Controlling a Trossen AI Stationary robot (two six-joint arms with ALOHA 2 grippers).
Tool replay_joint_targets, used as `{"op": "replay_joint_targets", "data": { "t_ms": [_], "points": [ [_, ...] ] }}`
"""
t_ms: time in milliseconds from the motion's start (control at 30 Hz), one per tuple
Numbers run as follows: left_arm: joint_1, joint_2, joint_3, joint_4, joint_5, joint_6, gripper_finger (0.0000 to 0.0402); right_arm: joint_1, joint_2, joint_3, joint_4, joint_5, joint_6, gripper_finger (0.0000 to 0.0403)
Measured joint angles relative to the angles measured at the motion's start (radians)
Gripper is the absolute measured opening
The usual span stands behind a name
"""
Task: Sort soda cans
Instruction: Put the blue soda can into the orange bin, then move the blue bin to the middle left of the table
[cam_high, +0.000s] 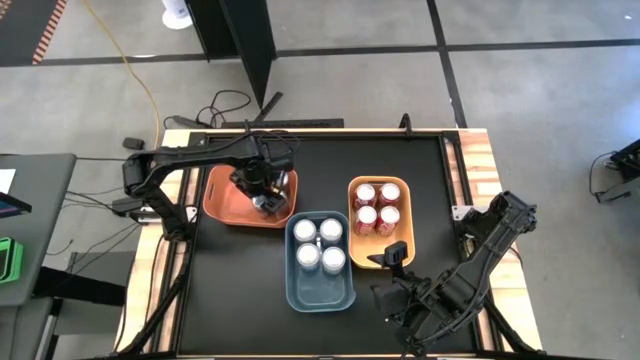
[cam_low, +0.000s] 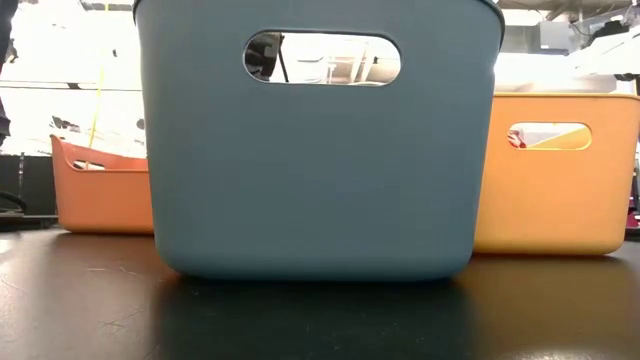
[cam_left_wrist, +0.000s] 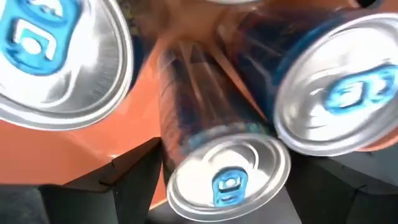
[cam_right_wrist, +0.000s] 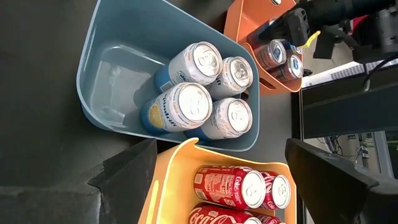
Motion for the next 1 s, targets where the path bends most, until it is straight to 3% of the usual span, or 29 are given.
{"op": "replay_joint_targets", "data": {
  "t_ms": [500, 867, 1000],
  "points": [
    [-0.026, -0.026, 0.045, -0.108, -0.052, 0.005, 0.0306, 0.000, 0.000, 0.000, 0.011, 0.000, 0.001, 0.0372],
    [-0.030, -0.162, 0.045, -0.125, -0.086, -0.003, 0.0305, 0.000, 0.000, 0.000, 0.016, 0.000, 0.004, 0.0372],
    [-0.058, -0.233, 0.045, -0.123, -0.153, -0.040, 0.0303, 0.000, 0.000, 0.000, 0.018, 0.000, 0.012, 0.0372]
  ]
}}
